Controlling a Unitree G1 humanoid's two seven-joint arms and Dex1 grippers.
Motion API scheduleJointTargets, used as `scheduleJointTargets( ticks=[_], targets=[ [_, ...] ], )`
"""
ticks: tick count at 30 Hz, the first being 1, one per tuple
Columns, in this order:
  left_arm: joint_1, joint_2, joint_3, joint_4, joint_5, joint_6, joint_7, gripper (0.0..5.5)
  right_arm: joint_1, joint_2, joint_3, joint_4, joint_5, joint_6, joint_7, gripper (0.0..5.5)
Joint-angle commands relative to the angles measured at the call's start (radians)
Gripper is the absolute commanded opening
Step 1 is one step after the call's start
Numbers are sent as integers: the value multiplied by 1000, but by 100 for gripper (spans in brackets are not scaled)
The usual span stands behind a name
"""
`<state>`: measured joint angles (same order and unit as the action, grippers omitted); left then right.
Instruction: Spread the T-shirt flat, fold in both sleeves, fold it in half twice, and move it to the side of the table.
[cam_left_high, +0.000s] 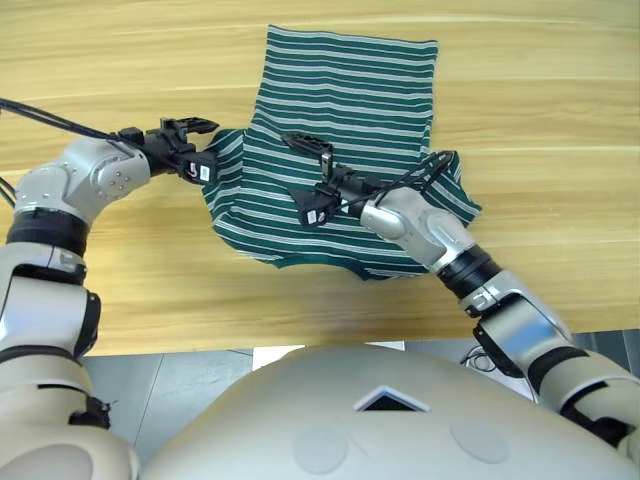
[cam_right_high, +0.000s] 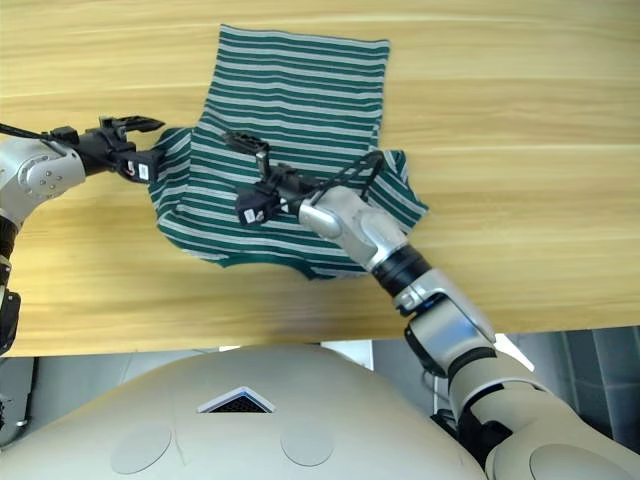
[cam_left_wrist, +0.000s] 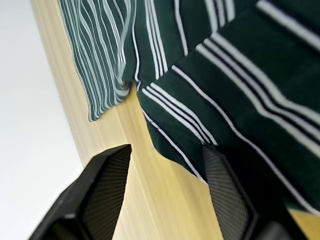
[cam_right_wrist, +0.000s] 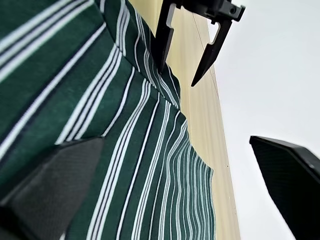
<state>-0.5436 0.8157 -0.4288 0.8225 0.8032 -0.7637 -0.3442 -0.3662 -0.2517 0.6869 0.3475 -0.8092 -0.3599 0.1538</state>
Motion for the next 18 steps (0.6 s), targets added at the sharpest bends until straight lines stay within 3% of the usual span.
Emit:
scheduleJointTargets(
  ticks=[1,6,13,18],
  targets=[
    [0,-2,-99,120,76,-7,-13,263,38,-34,23,13,-13,18,54,539],
    [-11,35,-145,218,55,-44,-30,263,44,-45,16,10,-6,32,56,539],
    [-86,223,-49,400,-99,11,-153,263,41,-51,3,18,-3,45,54,539],
    [-150,240,-3,456,-151,69,-147,263,37,-40,-3,31,0,54,49,539]
  ],
)
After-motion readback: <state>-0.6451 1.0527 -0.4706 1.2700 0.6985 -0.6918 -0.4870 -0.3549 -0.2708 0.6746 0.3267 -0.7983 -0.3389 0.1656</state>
